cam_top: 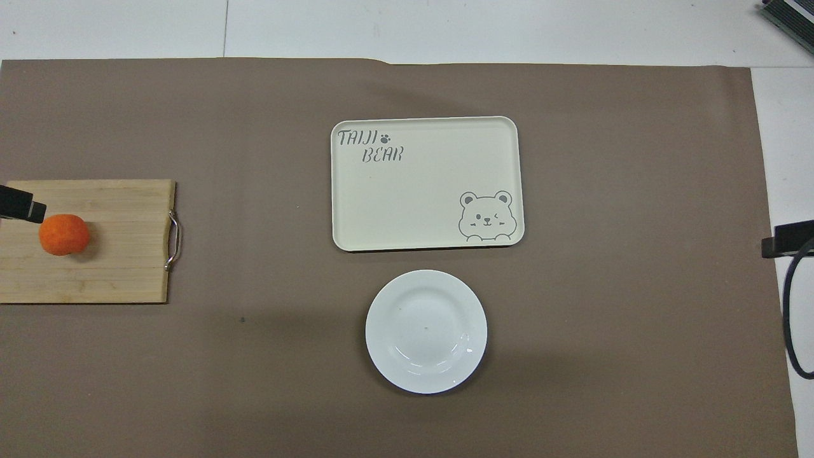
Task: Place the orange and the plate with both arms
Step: 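Move the left gripper toward the orange on the wooden board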
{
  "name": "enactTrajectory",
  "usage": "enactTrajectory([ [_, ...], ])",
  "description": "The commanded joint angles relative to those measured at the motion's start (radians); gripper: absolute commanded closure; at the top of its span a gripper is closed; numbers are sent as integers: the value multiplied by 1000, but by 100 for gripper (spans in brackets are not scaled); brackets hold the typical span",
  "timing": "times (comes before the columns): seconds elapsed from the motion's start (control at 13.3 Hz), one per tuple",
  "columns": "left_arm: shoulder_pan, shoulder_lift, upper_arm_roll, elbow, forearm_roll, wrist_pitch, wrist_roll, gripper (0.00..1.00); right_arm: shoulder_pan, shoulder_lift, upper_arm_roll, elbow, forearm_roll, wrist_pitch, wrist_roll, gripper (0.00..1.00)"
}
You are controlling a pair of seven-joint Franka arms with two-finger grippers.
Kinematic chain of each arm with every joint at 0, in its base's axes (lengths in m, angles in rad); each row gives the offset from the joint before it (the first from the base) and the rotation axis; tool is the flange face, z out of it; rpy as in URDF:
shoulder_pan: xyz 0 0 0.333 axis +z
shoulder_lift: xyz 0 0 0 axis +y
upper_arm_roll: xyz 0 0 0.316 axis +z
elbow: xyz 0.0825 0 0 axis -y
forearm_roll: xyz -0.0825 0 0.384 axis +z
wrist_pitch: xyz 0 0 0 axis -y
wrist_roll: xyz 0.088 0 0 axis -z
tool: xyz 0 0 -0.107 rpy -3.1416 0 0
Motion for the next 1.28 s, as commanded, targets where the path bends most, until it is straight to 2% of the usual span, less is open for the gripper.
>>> enactTrajectory([
  [0.0, 21, -16, 1, -21, -12, 16, 6, 0, -10, -17, 7, -22, -9, 20, -22, 0],
  [0.15, 36, -4, 2, -21, -12, 35, 10, 0, -10, -17, 5, -20, -9, 20, -22, 0],
  [0.3, 61, 28, 2, -25, -14, 116, 33, 0, -10, -17, 7, -22, -9, 20, -22, 0],
  [0.9, 197, 180, 2, -74, -17, 346, 257, 0, -10, -17, 7, -22, -9, 20, -22, 0],
  [1.2, 217, 212, 4, -267, -17, 573, 338, 0, -10, -17, 7, -22, -9, 20, -22, 0],
])
